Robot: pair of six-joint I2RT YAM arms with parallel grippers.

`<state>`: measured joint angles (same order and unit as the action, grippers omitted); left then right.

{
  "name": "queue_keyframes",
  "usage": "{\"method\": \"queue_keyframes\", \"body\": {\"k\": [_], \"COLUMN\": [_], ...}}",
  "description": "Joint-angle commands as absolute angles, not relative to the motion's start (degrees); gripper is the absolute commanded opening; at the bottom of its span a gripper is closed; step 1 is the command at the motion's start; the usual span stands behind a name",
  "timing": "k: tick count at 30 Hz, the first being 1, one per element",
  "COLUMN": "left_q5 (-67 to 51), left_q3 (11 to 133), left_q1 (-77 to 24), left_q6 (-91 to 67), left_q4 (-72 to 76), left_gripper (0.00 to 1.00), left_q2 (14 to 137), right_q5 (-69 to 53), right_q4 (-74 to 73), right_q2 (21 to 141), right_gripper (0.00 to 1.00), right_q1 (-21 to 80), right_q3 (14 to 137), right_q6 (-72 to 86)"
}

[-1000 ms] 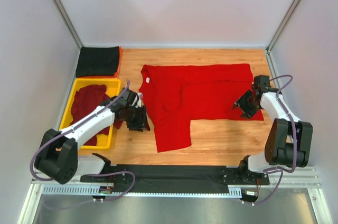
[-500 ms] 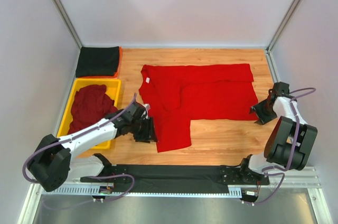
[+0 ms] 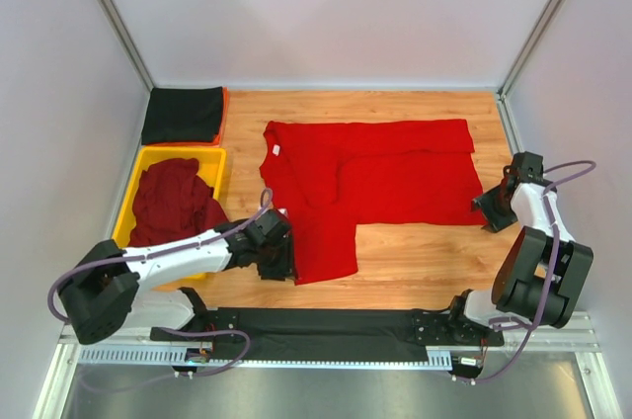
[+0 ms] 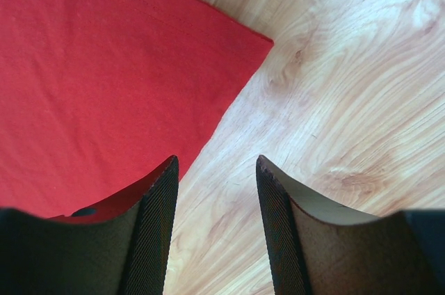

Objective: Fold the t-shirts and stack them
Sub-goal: Fold the tshirt

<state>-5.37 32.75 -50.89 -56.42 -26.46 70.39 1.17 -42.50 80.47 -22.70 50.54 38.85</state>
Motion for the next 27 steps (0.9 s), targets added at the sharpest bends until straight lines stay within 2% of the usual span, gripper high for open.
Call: {"method": "queue_keyframes", "body": {"k": [1, 4, 7, 10, 13, 19, 27], "left_q5": [-3.3, -2.6, -1.8, -0.4, 2.4, 1.8, -0.7], "left_q3": [34.7, 36.3, 37.8, 39.7, 41.4, 40.4, 37.5], "left_q1": [-53.4, -55.1, -56.1, -56.9, -57.3, -57.4, -57.6], "left_q6": [-59.1, -59.3, -60.0, -60.1, -60.3, -60.2, -59.6], "left_q4": [-23.7, -24.3, -26.1, -28.9, -33.8, -37.5, -35.4], "left_gripper": [0.47, 0.44, 0.38, 0.12, 0.01, 0.00, 0.00], "left_q2": [73.6, 77.5, 80.6, 81.3, 79.6, 74.9, 71.3], "right_q5": [3.5, 3.3, 4.0, 5.7, 7.1, 6.6, 2.5], "right_q4": [-42.5, -41.9, -41.7, -42.1, -43.3, -43.1, -40.4], "right_q2": [79.3, 79.2, 78.8, 78.2, 78.1, 78.6, 80.3], "right_gripper": [0.50, 0.50, 0.50, 0.51, 0.51, 0.51, 0.52], "right_q1": [-22.9, -22.9, -22.9, -22.9, -23.0, -24.2, -26.1], "right_q3": [50.9, 50.0, 49.6, 49.5, 49.6, 48.4, 49.0], "right_q6": [38.0, 38.2, 38.3, 38.1, 38.1, 36.9, 36.1]}}
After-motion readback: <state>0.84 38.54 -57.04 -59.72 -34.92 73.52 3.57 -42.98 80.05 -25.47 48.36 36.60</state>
